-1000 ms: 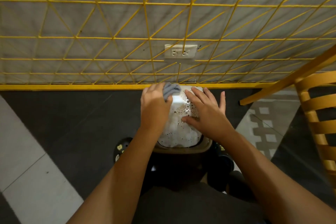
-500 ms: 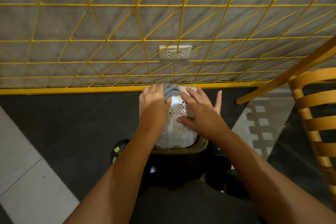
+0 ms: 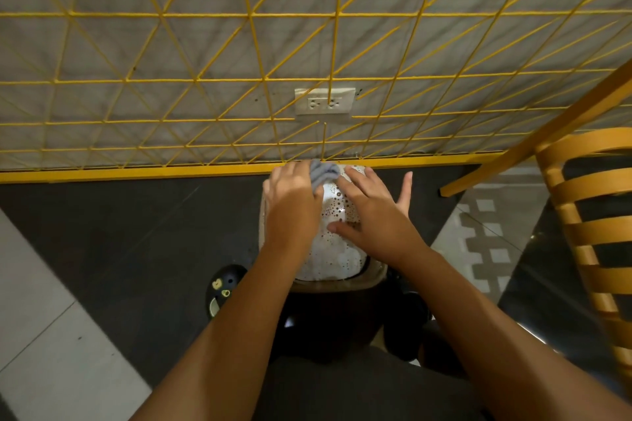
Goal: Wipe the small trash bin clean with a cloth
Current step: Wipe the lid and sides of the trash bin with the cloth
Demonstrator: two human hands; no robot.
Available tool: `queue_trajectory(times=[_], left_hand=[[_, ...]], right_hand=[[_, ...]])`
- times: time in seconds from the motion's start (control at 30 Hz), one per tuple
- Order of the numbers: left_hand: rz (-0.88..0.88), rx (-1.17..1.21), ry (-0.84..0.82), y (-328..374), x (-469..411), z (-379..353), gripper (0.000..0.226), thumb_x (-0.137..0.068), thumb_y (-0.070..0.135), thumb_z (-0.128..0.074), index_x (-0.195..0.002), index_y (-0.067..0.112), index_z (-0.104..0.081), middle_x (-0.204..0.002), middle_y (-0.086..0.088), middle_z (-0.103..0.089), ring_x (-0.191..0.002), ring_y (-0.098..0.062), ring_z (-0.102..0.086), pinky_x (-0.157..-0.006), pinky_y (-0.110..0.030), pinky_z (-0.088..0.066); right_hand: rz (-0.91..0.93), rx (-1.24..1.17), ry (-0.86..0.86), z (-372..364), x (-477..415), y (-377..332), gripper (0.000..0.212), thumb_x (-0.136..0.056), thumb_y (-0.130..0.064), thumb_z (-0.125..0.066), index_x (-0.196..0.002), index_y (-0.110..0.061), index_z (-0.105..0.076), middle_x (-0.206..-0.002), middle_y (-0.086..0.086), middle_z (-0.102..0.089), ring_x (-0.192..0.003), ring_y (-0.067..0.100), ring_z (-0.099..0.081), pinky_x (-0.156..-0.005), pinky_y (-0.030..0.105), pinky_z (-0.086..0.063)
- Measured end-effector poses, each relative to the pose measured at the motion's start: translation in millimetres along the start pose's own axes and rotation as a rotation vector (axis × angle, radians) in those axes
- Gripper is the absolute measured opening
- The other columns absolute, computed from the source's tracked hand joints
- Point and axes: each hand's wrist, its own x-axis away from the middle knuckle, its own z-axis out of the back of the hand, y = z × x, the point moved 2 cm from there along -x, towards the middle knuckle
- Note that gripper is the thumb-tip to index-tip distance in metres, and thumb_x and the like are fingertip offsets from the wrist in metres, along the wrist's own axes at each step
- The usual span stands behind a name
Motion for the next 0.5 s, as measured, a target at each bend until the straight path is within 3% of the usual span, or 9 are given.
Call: queue_trajectory(times=[0.17, 0.3, 0.5], left_hand=[[0.191, 0.019, -0.014, -9.3, -7.1, 6.4, 0.036, -0.087, 0.016, -0.052, -0.122, 0.007, -0.054, -0.119, -0.012, -0.057, -0.114, -0.028, -0.043, -0.093, -0.033, -0.029], [0.143, 0.038, 0.019, -3.2, 17.9, 6.0, 0.040, -0.085, 0.016, -0.062, -0.123, 0.009, -0.053, -0.120, -0.009, -0.056, -0.115, -0.026, -0.043, -0.096, -0.034, -0.035], [0.051, 0.072, -0.019, 10.0, 19.1, 2.5, 0.039, -0.085, 0.013, -0.059, -0.123, 0.010, -0.054, -0.116, -0.008, -0.058, -0.111, -0.024, -0.046, -0.092, -0.032, -0.038]], right_hand=[[-0.003, 0.015, -0.005, 1.5, 0.4, -0.5, 0.076, -0.080, -0.059, -0.054, -0.144, -0.035, -0.021, -0.155, -0.006, -0.020, -0.145, 0.018, -0.007, -0.100, 0.057, 0.026], [-0.007, 0.010, -0.009, 0.3, -0.3, 0.2, 0.076, -0.081, -0.059, -0.054, -0.144, -0.035, -0.019, -0.155, -0.007, -0.019, -0.145, 0.018, -0.006, -0.100, 0.057, 0.026], [-0.010, -0.008, 0.001, -0.2, -0.6, 0.6, 0.075, -0.081, -0.057, -0.055, -0.144, -0.029, -0.024, -0.155, -0.005, -0.021, -0.145, 0.019, -0.008, -0.102, 0.059, 0.023]])
